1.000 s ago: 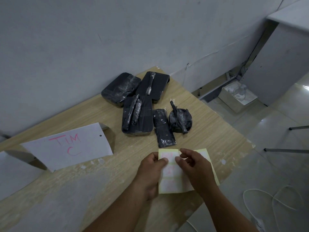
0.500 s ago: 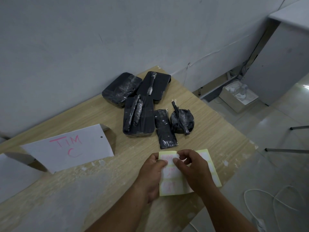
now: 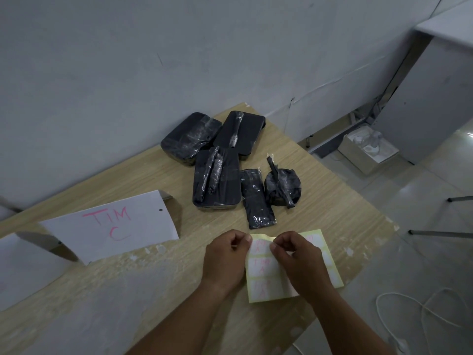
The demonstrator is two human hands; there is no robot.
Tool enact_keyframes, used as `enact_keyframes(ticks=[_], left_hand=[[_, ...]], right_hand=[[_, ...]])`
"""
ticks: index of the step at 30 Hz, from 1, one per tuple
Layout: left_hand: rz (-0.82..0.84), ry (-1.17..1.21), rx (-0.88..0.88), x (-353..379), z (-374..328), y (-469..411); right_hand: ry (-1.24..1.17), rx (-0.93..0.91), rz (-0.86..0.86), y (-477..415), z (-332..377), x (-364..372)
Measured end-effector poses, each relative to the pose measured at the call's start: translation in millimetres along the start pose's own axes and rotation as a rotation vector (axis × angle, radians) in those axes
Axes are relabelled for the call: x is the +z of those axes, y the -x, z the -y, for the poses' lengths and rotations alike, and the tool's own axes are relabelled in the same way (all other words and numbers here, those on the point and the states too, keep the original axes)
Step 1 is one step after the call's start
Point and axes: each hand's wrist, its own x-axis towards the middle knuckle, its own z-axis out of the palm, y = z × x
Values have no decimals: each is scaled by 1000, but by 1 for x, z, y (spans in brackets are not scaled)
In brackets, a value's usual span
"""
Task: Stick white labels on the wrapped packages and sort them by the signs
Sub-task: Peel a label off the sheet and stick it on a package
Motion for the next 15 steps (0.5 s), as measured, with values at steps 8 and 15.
enact_keyframes(ticks=[8, 15], left_hand=[[36, -469, 429, -13, 11, 5], [111, -241, 307, -18, 20, 6]], right_hand=[[79, 11, 4, 1, 6, 5], [55, -33, 11, -1, 10, 3]])
